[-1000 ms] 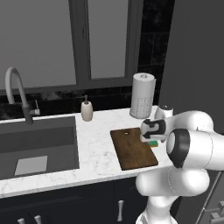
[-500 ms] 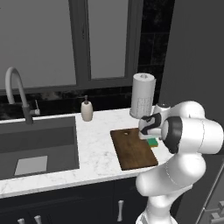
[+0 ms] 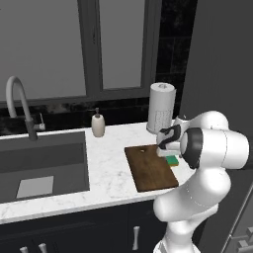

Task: Pick up the sponge from the counter and clean the cutting board by briefly scrubbing or pressing down on the cutting board. Once finished, release the sponge.

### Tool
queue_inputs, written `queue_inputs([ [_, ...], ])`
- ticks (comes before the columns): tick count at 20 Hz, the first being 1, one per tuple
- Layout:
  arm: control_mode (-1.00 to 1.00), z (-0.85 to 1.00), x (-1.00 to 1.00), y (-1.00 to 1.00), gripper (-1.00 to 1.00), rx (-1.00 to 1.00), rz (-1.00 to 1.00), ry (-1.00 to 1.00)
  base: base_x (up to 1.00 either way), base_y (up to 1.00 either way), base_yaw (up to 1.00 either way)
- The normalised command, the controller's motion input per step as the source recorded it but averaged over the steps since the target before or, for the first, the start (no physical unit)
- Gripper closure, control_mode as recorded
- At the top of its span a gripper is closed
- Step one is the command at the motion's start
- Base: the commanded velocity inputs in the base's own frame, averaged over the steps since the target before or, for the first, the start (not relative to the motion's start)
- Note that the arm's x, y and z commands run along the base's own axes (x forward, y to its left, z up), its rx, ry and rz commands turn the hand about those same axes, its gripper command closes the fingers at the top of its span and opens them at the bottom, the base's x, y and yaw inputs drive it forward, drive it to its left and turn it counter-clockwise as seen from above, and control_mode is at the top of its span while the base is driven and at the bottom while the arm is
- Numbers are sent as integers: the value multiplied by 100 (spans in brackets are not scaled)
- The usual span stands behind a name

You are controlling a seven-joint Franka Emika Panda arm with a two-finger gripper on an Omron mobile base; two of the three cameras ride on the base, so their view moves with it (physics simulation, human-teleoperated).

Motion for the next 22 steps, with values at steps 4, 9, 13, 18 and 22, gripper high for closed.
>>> queue_inputs([
  [4, -100, -26, 0, -12, -100, 0, 0, 0, 0, 0, 0],
  [9, -100, -22, -2, -26, -100, 0, 0, 0, 0, 0, 0],
  [13, -100, -17, -6, -20, -100, 0, 0, 0, 0, 0, 0],
  [18, -100, -15, -7, -15, -100, 0, 0, 0, 0, 0, 0],
  [22, -100, -5, -10, -4, -100, 0, 0, 0, 0, 0, 0],
])
